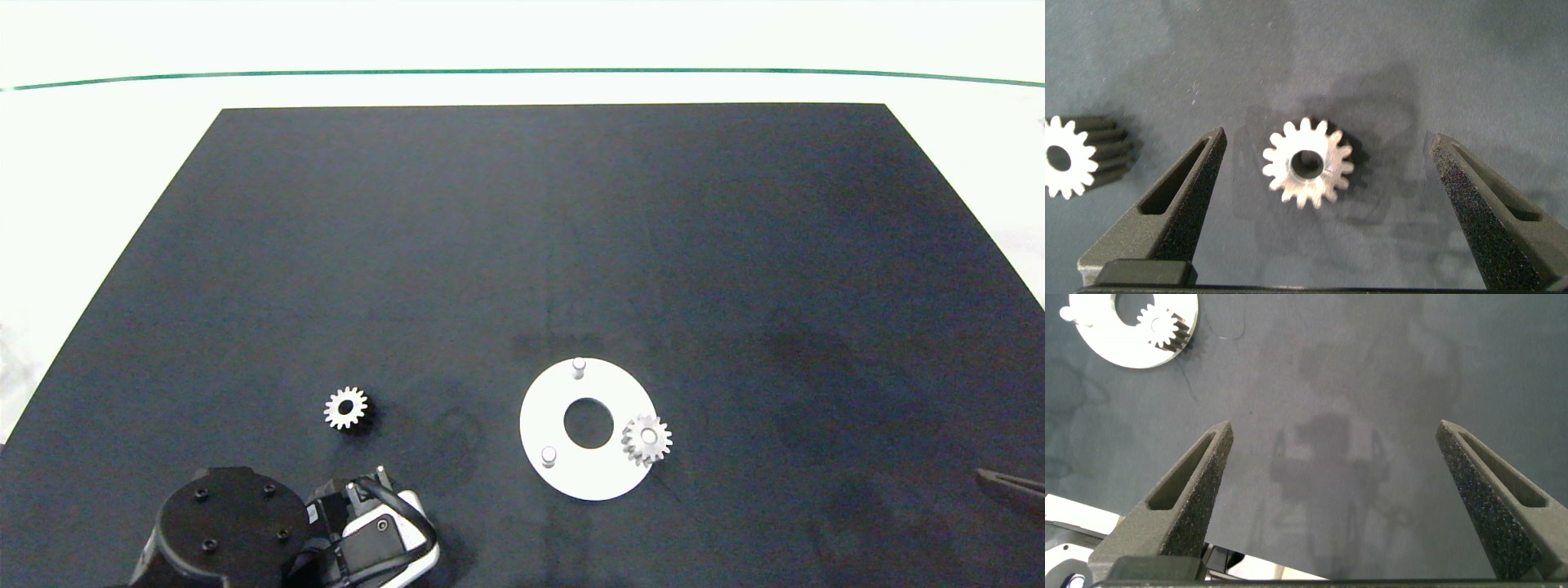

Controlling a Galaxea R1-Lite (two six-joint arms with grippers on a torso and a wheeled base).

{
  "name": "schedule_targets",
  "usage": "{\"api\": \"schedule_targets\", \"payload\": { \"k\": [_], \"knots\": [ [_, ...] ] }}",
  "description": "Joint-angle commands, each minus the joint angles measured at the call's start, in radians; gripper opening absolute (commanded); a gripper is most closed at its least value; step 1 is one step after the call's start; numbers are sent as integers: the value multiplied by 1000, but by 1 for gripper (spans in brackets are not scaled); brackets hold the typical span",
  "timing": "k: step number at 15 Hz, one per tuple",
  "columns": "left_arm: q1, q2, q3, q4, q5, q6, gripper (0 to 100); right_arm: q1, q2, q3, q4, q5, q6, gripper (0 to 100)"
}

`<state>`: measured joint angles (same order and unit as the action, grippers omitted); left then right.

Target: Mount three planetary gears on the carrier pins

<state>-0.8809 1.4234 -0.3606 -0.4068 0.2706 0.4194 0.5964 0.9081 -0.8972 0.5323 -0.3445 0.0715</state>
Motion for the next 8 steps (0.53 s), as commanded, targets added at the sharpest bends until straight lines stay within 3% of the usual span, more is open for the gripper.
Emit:
{"api": "schedule_targets", "payload": {
  "k": [1,8],
  "knots": [
    [0,22,0,-3,7,2,100,0,-3,4,3,-1,1,100],
    [0,15,0,5,9,-21,89,0,-3,12,3,4,11,100]
  ]
}}
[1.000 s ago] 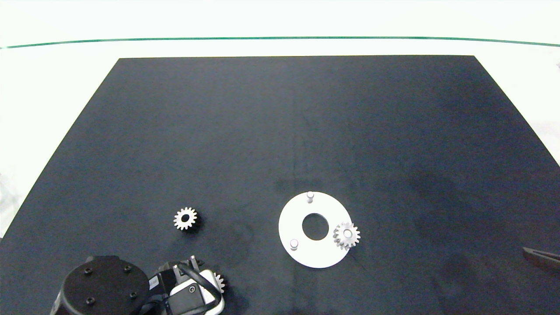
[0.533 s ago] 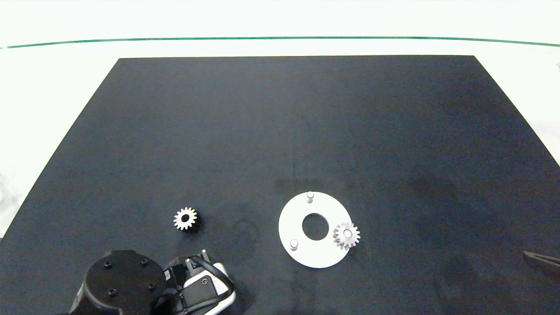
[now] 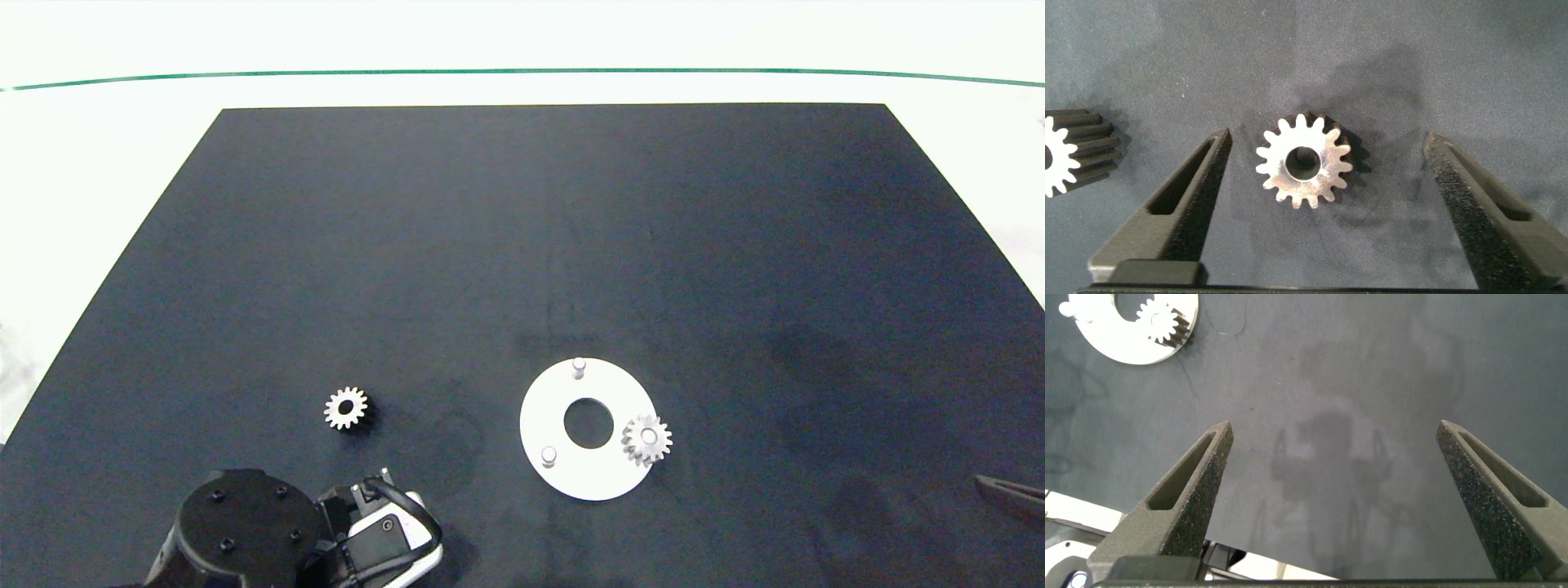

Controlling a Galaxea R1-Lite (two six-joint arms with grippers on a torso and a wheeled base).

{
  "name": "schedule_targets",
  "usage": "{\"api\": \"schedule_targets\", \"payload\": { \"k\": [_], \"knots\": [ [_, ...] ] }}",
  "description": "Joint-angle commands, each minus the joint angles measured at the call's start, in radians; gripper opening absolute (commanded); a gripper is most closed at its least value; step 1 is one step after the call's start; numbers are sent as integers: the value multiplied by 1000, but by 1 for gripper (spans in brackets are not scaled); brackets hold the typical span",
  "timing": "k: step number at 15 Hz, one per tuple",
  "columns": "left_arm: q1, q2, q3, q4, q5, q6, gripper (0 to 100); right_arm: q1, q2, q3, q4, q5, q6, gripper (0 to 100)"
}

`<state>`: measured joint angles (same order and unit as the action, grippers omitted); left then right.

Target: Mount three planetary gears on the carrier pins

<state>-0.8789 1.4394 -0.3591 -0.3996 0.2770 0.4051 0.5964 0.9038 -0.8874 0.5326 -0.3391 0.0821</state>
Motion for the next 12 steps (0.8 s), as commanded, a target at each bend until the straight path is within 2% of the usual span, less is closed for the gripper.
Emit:
{"api": "schedule_targets", "payload": {
  "k": [1,12],
  "knots": [
    [-2,3,-3,-2,2,-9,88,0,1,4,3,-1,1,100],
    [-3,44,-30,-1,2,-26,65,0,1,10,3,-1,2,100]
  ]
}}
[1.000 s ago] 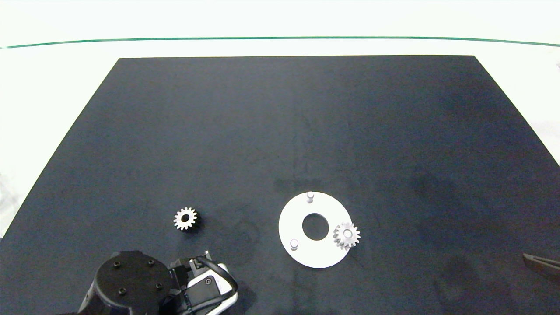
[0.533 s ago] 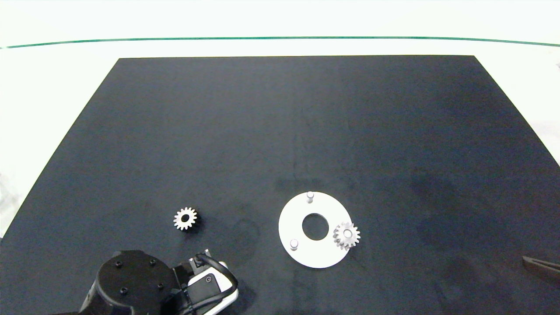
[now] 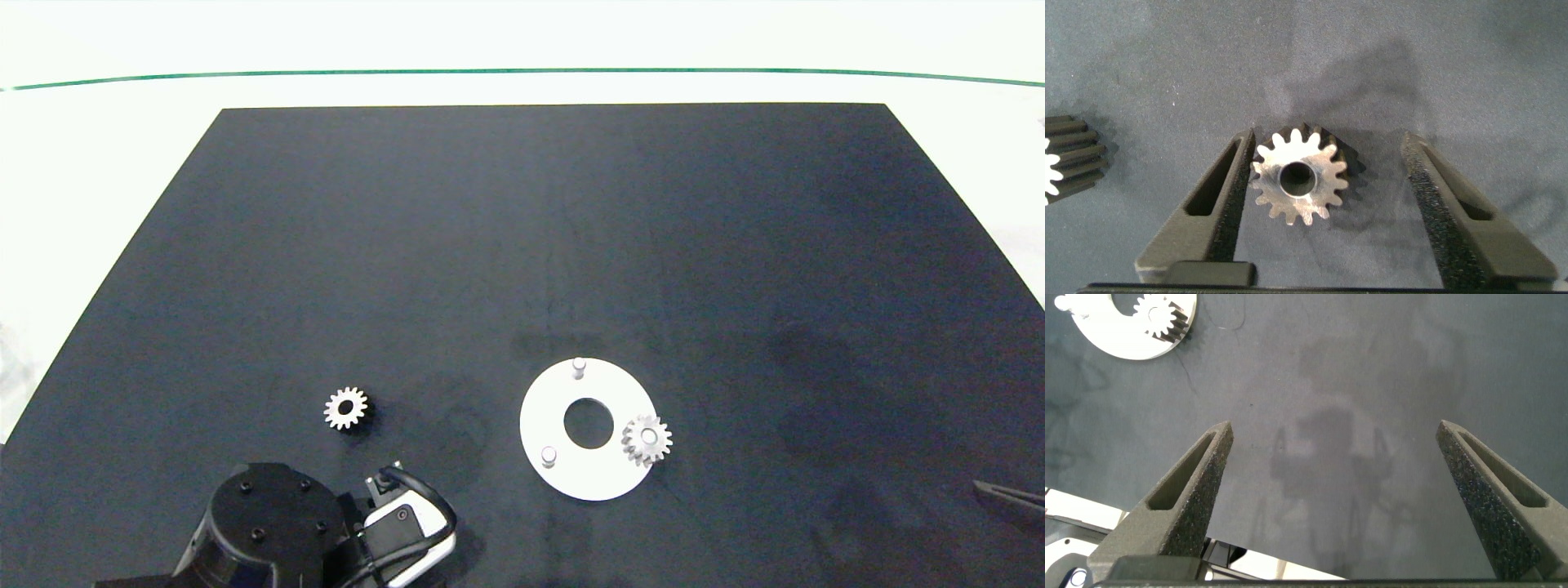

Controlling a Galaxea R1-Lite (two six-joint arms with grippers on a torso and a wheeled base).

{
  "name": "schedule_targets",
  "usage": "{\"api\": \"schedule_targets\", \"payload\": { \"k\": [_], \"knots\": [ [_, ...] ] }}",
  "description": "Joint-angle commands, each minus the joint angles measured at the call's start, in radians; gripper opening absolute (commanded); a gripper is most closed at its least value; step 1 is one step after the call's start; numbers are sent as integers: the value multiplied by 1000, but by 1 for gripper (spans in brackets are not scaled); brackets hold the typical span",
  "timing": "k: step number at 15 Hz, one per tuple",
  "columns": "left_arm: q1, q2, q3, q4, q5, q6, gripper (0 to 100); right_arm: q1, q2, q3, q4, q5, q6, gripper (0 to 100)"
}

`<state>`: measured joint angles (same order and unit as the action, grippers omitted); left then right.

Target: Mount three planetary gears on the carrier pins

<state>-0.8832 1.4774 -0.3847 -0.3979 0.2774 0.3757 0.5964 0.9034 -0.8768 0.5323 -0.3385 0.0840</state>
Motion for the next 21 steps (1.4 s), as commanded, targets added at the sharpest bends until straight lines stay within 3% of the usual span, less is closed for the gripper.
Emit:
{"api": "schedule_targets", "payload": {
  "k": [1,7,21],
  "knots": [
    [1,3,-6,-1,2,3,64,0,2,-1,3,-2,0,100],
    [18,-39,-33,125,2,3,52,0,2,-1,3,-2,0,100],
    [12,-39,-39,131,0,-8,23,0,-1,2,3,-2,0,100]
  ]
}}
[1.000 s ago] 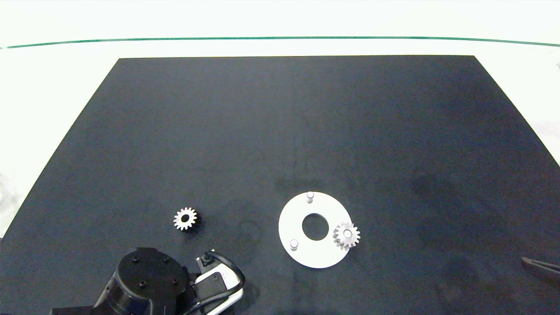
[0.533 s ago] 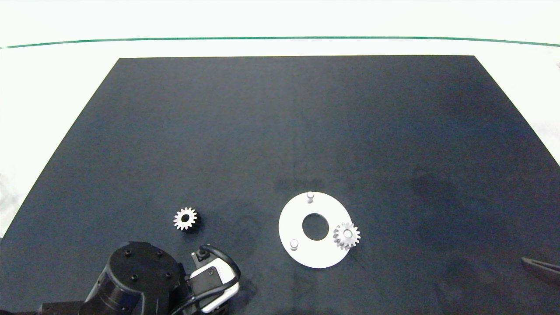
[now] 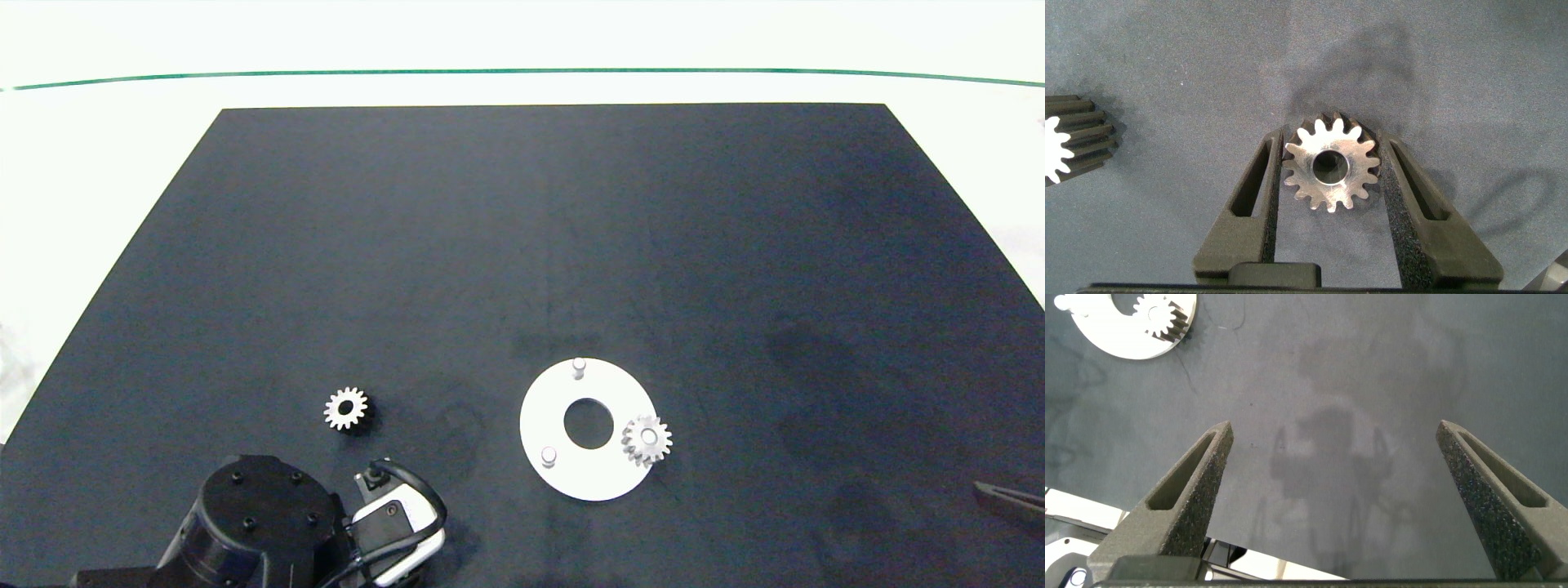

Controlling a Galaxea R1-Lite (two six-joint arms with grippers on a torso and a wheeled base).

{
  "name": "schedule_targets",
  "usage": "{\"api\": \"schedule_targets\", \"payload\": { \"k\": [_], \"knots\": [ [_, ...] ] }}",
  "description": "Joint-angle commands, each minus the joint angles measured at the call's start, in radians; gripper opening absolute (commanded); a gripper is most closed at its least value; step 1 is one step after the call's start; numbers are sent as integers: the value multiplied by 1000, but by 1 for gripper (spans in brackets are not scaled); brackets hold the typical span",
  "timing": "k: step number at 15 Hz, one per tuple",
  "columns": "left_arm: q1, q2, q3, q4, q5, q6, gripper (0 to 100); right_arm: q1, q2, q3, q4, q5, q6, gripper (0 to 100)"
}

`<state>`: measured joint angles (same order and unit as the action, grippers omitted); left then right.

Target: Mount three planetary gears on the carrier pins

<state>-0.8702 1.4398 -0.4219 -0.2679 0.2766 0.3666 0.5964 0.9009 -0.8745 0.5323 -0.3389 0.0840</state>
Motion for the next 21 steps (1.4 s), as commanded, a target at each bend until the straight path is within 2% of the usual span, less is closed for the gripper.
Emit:
{"api": "schedule_targets", "payload": {
  "k": [1,10,13,14,16,18,20,21],
  "knots": [
    [-1,-4,-3,1,1,2,22,0,1,0,3,-2,0,100],
    [-26,-33,-58,36,3,0,22,3,-36,26,3,-2,14,100],
    [-43,-35,-123,127,3,0,22,2,-65,34,3,-3,14,100],
    [-53,-35,-169,190,3,0,22,0,-79,32,3,-3,14,100],
    [-55,-33,-244,280,30,0,22,0,-99,31,3,-3,16,100],
    [-62,-30,-301,349,39,0,22,0,-111,34,6,-3,16,100],
    [-81,-19,-327,358,61,2,22,0,-132,32,9,-3,16,100],
    [-95,-7,-339,358,62,2,22,0,-145,32,15,-3,16,100]
  ]
}}
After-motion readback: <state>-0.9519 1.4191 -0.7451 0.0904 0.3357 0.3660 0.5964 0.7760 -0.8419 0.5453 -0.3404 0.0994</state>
